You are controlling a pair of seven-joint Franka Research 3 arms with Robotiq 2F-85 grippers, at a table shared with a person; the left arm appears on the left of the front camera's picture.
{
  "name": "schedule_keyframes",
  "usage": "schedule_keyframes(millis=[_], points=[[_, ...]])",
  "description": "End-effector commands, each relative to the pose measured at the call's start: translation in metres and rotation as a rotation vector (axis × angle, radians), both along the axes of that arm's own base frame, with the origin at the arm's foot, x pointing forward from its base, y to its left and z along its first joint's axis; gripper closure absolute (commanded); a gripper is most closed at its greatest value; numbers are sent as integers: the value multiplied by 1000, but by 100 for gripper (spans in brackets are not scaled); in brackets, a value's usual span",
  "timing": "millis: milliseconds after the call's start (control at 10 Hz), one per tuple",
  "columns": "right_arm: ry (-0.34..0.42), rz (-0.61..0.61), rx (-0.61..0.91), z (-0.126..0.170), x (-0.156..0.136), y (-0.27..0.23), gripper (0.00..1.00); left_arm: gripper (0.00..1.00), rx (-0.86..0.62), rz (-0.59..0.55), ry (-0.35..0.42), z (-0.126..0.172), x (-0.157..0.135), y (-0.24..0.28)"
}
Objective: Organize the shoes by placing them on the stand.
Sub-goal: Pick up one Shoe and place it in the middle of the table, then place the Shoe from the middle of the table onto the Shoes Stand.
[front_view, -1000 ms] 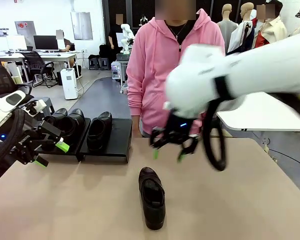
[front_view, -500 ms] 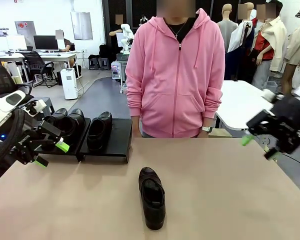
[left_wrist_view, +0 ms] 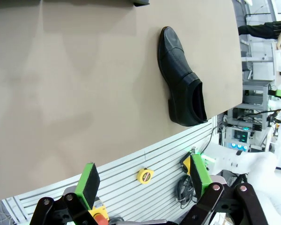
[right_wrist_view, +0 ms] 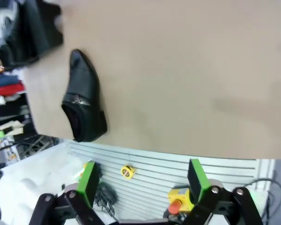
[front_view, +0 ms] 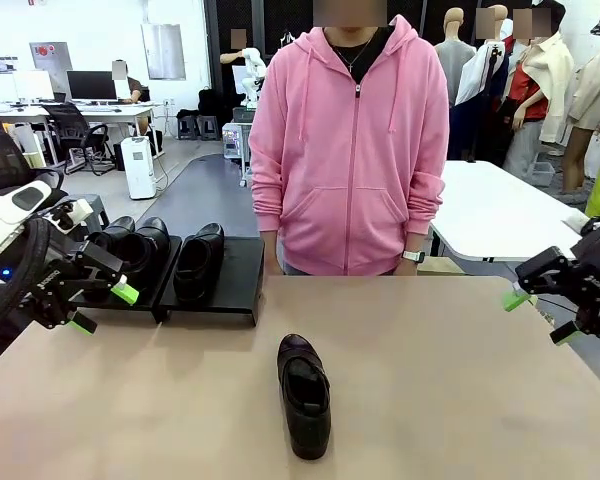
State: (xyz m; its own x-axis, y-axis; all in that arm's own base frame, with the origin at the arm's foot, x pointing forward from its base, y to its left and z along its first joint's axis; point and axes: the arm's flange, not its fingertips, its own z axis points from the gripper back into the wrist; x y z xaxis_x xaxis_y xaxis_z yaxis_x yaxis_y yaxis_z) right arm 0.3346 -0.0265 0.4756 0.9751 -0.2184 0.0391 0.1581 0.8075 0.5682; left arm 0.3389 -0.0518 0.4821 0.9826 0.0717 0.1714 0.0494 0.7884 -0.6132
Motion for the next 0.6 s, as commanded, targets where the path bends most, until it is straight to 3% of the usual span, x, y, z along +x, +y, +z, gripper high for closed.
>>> schedule_keyframes(millis=[0, 500], points=[[-7, 74, 62, 11, -2, -4, 0, 0, -20, 0, -14, -2, 1, 0], [-7, 74, 62, 11, -2, -4, 0, 0, -20, 0, -14, -2, 1, 0]])
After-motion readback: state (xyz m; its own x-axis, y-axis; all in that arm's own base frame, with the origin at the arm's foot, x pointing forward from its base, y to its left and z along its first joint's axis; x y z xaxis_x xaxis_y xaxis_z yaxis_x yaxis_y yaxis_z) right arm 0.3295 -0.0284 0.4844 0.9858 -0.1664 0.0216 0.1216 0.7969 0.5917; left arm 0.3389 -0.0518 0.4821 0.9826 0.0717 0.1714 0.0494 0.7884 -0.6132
